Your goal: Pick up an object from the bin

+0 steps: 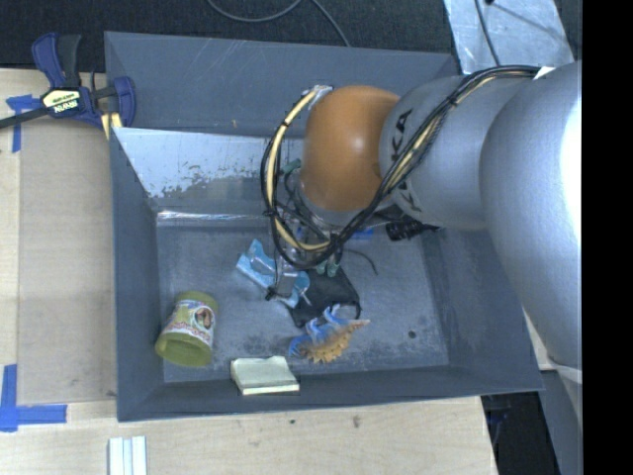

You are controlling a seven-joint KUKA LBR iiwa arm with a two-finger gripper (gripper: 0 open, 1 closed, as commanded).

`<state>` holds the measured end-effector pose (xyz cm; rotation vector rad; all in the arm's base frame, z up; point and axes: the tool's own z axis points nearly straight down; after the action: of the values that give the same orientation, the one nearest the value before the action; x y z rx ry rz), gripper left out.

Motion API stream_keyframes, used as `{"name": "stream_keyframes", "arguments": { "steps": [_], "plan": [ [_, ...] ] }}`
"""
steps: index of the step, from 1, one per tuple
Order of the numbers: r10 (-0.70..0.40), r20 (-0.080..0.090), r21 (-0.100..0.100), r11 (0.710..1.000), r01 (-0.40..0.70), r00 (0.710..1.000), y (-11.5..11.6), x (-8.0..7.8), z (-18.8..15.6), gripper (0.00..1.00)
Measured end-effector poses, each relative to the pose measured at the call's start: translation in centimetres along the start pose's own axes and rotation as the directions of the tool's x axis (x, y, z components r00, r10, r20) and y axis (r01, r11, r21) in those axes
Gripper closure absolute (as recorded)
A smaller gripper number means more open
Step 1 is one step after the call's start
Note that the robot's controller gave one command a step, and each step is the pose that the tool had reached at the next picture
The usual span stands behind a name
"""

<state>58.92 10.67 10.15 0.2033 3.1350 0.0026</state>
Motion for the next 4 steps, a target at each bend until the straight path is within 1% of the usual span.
{"name": "stream_keyframes", "arguments": {
  "steps": [1, 2, 4],
  "plan": [
    [-0.254, -0.001, 0.001, 0.967, 0.254, 0.967, -1.0, -0.7, 1.3, 0.00],
    [0.071, 0.006, -0.002, 0.997, -0.071, 0.997, -1.0, 0.9, 3.0, 1.00],
    [0.073, 0.006, -0.002, 0.997, -0.073, 0.997, -1.0, 0.9, 3.0, 1.00]
  ]
}}
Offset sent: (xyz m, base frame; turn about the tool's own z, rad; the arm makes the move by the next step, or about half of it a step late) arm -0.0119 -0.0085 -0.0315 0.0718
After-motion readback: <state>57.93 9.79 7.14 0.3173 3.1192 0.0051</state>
